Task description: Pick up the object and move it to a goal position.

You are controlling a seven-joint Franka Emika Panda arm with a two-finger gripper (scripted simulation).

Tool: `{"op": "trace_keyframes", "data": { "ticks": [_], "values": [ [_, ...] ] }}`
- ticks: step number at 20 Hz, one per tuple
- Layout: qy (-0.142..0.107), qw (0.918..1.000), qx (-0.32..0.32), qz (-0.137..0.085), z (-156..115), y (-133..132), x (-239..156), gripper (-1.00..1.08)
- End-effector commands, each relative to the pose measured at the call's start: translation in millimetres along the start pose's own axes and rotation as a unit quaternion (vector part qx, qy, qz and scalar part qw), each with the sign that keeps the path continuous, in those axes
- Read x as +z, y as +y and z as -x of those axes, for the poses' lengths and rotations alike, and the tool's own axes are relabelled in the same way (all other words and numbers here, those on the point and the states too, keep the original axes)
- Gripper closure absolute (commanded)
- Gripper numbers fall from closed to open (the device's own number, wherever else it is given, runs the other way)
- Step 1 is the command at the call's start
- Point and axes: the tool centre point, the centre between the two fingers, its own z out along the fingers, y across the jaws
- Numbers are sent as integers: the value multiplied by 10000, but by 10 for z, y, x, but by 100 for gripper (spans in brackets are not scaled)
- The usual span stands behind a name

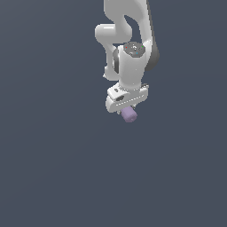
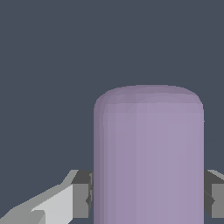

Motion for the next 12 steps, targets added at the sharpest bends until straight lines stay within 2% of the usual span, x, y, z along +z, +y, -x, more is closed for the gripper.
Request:
{"op": "trace_keyframes", "data": {
  "ticks": [1,12],
  "values": [
    [-1,10000,-1,-2,-49,1,-257,108],
    [0,10000,-3,-5,-286,22,-1348,108]
  ]
}}
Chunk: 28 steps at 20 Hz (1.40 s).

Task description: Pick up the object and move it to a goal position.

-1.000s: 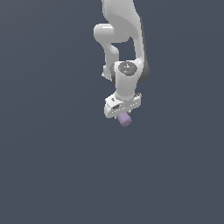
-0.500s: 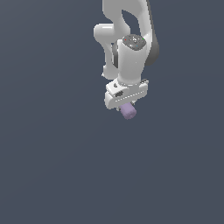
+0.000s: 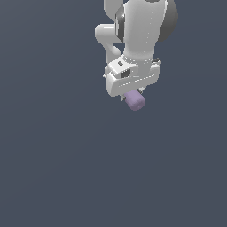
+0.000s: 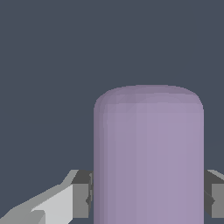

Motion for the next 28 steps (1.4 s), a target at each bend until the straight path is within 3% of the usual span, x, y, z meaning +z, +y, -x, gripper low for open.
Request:
{"op": "trace_keyframes", "data": {
  "ticks": [1,15,28],
  "values": [
    [-3,10000,0,-2,-52,4,-252,108],
    [-6,10000,8,4,-338,49,-1382,108],
    [-7,10000,11,5,-456,71,-1761,108]
  ]
}}
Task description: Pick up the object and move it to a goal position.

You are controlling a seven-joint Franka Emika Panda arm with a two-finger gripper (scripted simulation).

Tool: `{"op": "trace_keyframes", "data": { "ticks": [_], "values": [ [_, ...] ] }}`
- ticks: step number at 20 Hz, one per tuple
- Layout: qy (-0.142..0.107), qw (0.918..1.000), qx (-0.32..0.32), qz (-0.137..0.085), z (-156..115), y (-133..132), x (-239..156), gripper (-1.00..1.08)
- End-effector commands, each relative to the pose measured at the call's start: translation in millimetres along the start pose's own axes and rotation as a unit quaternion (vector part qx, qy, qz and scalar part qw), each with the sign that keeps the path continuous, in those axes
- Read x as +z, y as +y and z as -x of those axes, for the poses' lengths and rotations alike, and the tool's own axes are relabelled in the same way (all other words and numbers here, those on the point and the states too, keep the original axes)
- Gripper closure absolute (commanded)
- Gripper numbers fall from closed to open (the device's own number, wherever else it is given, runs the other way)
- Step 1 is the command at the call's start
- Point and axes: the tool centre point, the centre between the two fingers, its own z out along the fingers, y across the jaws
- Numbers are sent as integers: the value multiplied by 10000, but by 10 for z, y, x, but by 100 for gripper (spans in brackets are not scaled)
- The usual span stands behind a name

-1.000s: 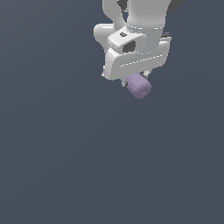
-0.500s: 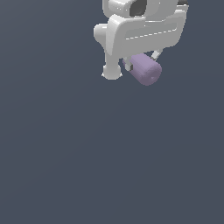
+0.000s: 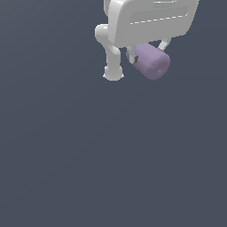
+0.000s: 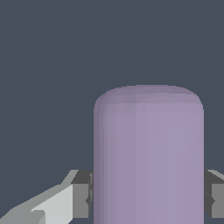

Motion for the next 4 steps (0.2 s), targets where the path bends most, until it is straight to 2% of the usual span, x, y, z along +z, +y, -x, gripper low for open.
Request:
{"op": "trace_keyframes", "data": {
  "ticks": [1,4],
  "values": [
    [-1,10000,0,0,-11,3,-30,108],
    [-1,10000,0,0,-15,4,-38,108]
  ]
}}
